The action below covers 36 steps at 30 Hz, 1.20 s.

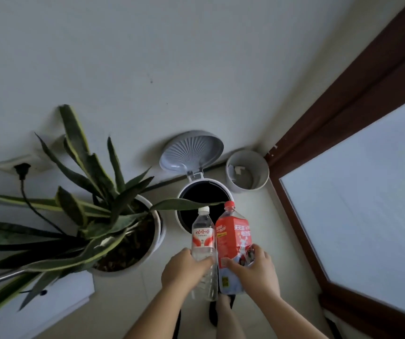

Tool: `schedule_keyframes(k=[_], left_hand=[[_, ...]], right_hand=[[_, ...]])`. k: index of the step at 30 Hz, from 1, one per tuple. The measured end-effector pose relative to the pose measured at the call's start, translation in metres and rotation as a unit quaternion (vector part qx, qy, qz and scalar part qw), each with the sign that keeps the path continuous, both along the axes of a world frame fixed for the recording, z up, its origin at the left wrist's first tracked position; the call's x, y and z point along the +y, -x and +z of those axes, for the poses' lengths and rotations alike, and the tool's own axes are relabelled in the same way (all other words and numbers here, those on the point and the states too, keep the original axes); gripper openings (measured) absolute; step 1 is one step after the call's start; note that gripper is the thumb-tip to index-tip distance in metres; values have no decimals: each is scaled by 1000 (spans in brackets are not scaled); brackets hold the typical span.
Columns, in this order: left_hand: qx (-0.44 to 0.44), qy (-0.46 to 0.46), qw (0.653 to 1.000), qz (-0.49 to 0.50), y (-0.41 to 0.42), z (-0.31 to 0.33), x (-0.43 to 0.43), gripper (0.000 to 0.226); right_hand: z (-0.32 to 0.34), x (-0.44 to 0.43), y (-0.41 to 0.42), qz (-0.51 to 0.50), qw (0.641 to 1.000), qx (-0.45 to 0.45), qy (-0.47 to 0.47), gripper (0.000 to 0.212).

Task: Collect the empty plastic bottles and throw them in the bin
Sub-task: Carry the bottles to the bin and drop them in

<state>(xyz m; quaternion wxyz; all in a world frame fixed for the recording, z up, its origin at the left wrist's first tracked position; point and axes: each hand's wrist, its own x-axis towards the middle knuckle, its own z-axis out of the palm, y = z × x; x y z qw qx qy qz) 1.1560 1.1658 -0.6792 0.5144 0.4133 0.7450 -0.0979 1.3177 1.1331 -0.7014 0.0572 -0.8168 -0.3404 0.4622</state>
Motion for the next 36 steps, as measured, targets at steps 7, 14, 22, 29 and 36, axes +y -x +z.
schedule_keyframes(k=[7, 14, 22, 29, 36], left_hand=[[24, 11, 992, 125, -26, -82, 39, 53], [7, 31, 960, 278, -22, -166, 58, 47], [-105, 28, 915, 389, -26, -225, 83, 59], [-97, -14, 913, 396, -27, -250, 85, 51], [-128, -13, 921, 368, -24, -253, 90, 59]], right_hand=[[-78, 48, -21, 71, 997, 26, 33, 73], [-150, 77, -10, 60, 997, 35, 46, 83], [-211, 108, 0, 41, 998, 9, 39, 88], [-229, 121, 7, 64, 997, 1, 46, 87], [-231, 121, 14, 94, 995, 39, -3, 74]])
